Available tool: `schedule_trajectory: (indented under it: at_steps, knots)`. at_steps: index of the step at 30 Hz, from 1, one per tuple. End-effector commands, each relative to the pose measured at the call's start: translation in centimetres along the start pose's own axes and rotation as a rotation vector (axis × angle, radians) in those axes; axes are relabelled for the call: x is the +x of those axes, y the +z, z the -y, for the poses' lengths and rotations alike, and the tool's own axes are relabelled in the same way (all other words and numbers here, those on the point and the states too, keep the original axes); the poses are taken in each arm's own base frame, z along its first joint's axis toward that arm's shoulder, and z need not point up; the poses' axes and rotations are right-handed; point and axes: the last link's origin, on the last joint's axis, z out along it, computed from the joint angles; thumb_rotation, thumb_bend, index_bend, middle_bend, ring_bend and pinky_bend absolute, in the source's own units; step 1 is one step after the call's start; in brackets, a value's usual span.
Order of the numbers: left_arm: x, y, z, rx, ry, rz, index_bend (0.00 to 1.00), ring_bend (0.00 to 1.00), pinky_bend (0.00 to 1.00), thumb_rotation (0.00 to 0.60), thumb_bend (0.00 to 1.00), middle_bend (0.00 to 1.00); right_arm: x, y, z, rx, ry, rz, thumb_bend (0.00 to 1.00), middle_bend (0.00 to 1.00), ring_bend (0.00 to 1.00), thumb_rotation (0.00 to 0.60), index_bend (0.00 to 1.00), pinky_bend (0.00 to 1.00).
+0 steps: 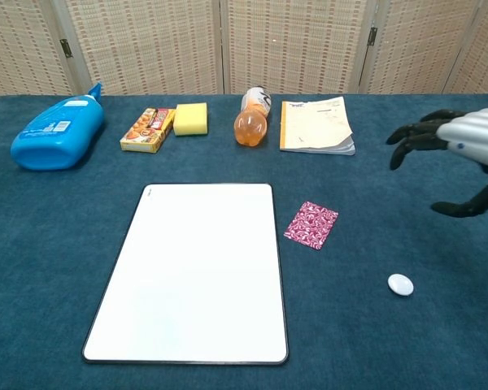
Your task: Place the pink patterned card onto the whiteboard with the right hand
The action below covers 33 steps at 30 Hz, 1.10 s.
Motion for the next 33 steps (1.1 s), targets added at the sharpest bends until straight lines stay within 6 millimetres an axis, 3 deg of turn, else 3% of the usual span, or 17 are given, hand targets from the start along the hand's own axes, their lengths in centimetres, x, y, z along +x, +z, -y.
schedule_trajectory:
  at_steps: [1, 9, 17, 33]
  knots:
    - [0.0, -0.1, 0.1, 0.003, -0.001, 0.000, 0.09, 0.08, 0.00, 0.600, 0.24, 0.11, -0.4, 2.5, 1.1, 0.030, -0.029, 0.019, 0.34, 0.14, 0.11, 0.600, 0.30, 0.00]
    - [0.0, -0.1, 0.3, 0.011, -0.006, -0.001, 0.09, 0.08, 0.00, 0.600, 0.24, 0.11, -1.2, 5.9, 3.3, 0.070, -0.065, 0.064, 0.34, 0.12, 0.10, 0.600, 0.31, 0.00]
    - [-0.3, 0.0, 0.3, 0.010, -0.016, 0.005, 0.09, 0.08, 0.00, 0.600, 0.24, 0.11, -2.1, 8.2, 5.5, 0.107, -0.086, 0.096, 0.34, 0.12, 0.09, 0.600, 0.31, 0.00]
    - [-0.4, -0.2, 0.8, 0.030, -0.018, 0.005, 0.10, 0.08, 0.00, 0.600, 0.24, 0.11, -2.9, 10.6, 7.0, 0.125, -0.143, 0.151, 0.34, 0.12, 0.06, 0.600, 0.26, 0.00]
